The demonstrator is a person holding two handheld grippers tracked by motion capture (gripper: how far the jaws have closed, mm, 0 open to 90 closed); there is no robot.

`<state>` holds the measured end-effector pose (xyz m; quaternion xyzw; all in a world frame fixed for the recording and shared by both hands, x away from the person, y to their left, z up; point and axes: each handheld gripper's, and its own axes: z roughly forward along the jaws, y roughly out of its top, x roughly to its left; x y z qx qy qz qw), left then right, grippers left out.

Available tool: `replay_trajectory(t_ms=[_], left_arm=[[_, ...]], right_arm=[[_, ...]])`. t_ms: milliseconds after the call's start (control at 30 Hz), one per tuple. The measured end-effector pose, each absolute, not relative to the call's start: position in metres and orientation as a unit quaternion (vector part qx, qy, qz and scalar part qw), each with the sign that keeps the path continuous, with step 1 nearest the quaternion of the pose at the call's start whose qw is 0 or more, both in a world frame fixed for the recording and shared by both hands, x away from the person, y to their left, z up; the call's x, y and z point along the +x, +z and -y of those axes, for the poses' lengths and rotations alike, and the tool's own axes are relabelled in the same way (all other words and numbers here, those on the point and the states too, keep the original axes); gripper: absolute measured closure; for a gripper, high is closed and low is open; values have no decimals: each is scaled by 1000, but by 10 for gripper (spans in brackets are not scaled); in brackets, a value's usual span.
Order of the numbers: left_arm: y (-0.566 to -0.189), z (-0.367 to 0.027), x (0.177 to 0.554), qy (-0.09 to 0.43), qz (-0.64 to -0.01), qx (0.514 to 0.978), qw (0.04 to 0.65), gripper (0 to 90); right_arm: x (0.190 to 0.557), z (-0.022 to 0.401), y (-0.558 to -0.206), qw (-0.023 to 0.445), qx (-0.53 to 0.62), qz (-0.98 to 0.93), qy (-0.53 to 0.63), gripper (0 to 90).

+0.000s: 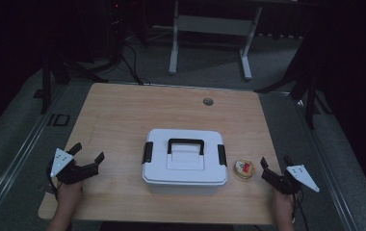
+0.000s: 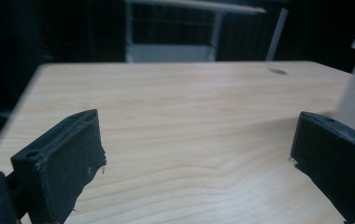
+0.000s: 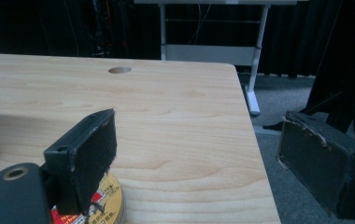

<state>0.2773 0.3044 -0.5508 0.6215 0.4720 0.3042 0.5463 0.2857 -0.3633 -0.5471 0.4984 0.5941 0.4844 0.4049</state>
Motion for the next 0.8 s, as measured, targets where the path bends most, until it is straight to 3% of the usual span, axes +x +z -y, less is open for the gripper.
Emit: replay_trajectory(t_ms=[267,500,800], left_arm=[[-545,-308,286,256,-465,660,532,19],[-536,-317,295,213,-423,725,501,19],[-528,-310,296,216,-367,791,440,37]], right_arm=[[286,360,-548,404,490,-607,478,114],[285,362,-548,396,495,-604,483,114],[287,360,-549,394,492,-613,476,113]])
